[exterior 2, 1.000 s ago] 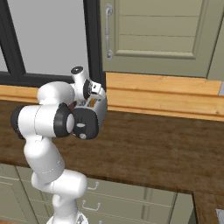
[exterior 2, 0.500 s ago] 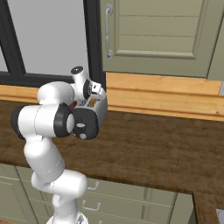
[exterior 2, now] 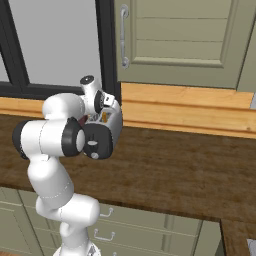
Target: Start the toaster. Once the lever pops up, take the bread to the plate on the dining counter.
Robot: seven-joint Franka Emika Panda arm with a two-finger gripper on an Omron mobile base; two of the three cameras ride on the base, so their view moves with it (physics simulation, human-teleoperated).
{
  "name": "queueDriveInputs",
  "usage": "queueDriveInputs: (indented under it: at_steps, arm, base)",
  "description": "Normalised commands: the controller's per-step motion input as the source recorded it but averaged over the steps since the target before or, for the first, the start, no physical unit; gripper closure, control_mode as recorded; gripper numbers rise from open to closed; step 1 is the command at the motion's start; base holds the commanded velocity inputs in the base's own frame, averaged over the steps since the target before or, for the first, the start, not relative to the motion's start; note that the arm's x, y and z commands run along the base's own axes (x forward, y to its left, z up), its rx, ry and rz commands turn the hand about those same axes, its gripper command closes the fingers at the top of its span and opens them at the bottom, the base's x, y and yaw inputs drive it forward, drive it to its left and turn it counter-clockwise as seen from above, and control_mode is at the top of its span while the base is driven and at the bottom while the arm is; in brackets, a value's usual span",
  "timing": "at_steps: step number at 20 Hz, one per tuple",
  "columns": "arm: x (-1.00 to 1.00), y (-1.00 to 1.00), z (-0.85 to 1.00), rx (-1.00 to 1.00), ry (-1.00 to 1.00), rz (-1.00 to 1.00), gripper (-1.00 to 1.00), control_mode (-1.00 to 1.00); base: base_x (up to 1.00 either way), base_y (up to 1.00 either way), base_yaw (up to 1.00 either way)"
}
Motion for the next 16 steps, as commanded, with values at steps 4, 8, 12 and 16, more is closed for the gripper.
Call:
queueDriveInputs:
  at_steps: [4, 8, 12, 16]
  arm:
    - [0.00, -0.02, 0.00, 0.00, -0.01, 0.00, 1.00, -1.00]
    - [0.00, -0.09, 0.00, 0.00, -0.03, 0.00, 1.00, -1.00]
    - [-0.02, -0.25, 0.00, 0.02, -0.07, 0.00, 1.00, -1.00]
    - [-0.09, -0.30, 0.00, 0.02, -0.06, 0.00, 1.00, -1.00]
  base:
    - [0.00, 0.00, 0.00]
    - [0.00, 0.00, 0.00]
    - [0.00, 0.00, 0.00]
    - [0.00, 0.00, 0.00]
